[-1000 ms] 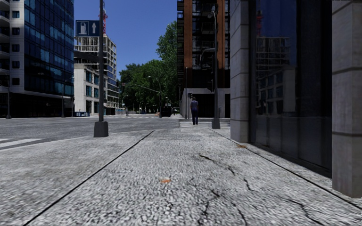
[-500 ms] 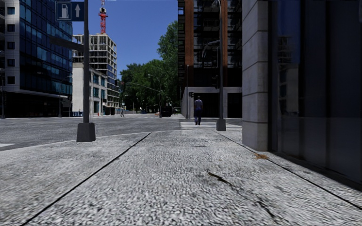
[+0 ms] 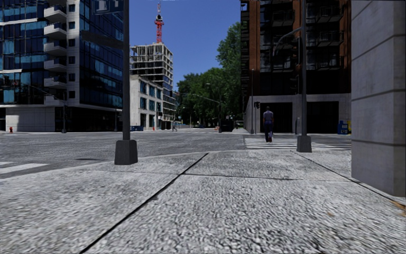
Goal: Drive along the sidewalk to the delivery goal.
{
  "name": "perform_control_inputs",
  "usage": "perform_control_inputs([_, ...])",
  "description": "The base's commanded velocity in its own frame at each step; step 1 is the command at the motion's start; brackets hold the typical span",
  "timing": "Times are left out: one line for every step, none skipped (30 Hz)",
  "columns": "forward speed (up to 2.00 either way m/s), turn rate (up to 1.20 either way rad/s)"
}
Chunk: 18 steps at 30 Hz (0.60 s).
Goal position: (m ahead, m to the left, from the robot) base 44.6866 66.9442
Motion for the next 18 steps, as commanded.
perform_control_inputs([2.0, 0.53])
perform_control_inputs([2.0, 0.53])
perform_control_inputs([2.0, 0.53])
perform_control_inputs([2.0, 0.52])
perform_control_inputs([2.0, 0.52])
perform_control_inputs([2.0, 0.52])
perform_control_inputs([2.0, 0.52])
perform_control_inputs([2.0, 0.52])
perform_control_inputs([2.0, 0.58])
perform_control_inputs([2.0, 0.58])
perform_control_inputs([2.0, 0.68])
perform_control_inputs([2.0, 0.78])
perform_control_inputs([2.0, 0.83])
perform_control_inputs([2.0, 0.85])
perform_control_inputs([2.0, 0.85])
perform_control_inputs([2.0, 0.85])
perform_control_inputs([2.0, 0.85])
perform_control_inputs([2.0, 0.85])
